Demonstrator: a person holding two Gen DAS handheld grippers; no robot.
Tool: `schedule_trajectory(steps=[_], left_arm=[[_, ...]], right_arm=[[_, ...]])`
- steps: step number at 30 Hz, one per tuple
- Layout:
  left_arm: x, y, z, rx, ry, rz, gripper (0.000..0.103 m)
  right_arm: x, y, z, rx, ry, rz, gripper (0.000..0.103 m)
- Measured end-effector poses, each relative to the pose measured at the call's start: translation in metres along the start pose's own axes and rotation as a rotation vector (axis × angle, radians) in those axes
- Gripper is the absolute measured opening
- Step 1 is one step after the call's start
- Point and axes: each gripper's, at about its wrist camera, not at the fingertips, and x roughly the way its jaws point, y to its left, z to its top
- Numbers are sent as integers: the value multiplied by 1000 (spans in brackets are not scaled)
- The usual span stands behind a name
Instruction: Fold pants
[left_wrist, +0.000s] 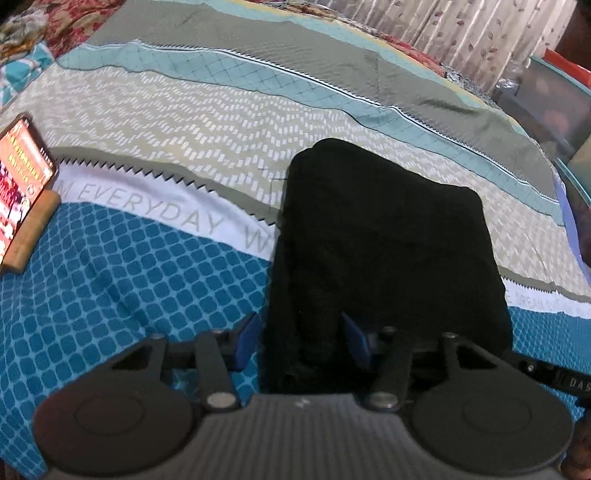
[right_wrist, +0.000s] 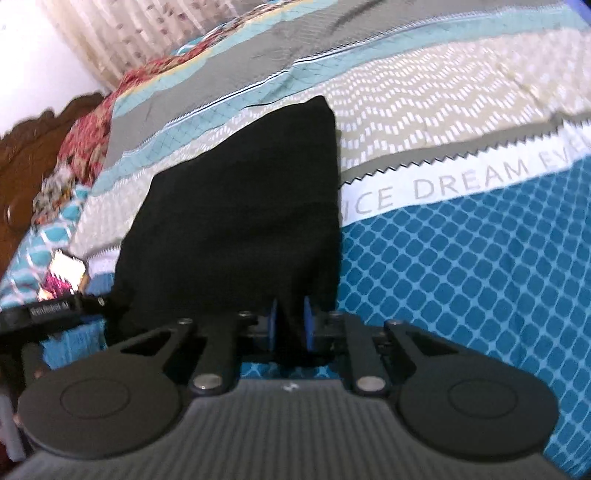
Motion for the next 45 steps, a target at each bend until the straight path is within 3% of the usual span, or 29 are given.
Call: schedule_trajectory(steps=[3,4,6,7,8,13,23,28,32,35,38,42,45], left_arm=[[0,1,1,3,-5,0,53],[-2,1,3,7,-11,2,59],[-11,2,7,3,-32,0,76],[-16,5,10,-6,-50,-10,91],[-20,8,14,-18,-72,-27,103],[-13,22,38,-50,-83,-81,103],[56,45,63,-135,83,-258,103],[68,40,64,-100,78,-299,103],[78,37,66,-129,78,-354,103],[87,32,65,-169,88,-425,102],[93,22,64,-155,68,-418,101],[92,29,67,-176,76,-439,94],[88,42,67,-218,95,-454,96]], right_arm=[[1,-3,1,12,0,15,19],[-1,-7,3,27,-2,36,22],[-8,-14,8,51,-24,85,41],[-13,-19,11,64,-49,108,59],[-17,-25,14,77,-80,122,66],[-12,-50,34,137,-100,146,70],[32,-57,60,166,-3,257,71],[49,-47,68,120,30,311,72],[61,-38,73,110,37,346,72],[65,-37,73,133,45,392,64],[70,-43,71,200,61,444,54],[63,-56,70,277,69,505,52],[53,-66,71,326,56,521,56]])
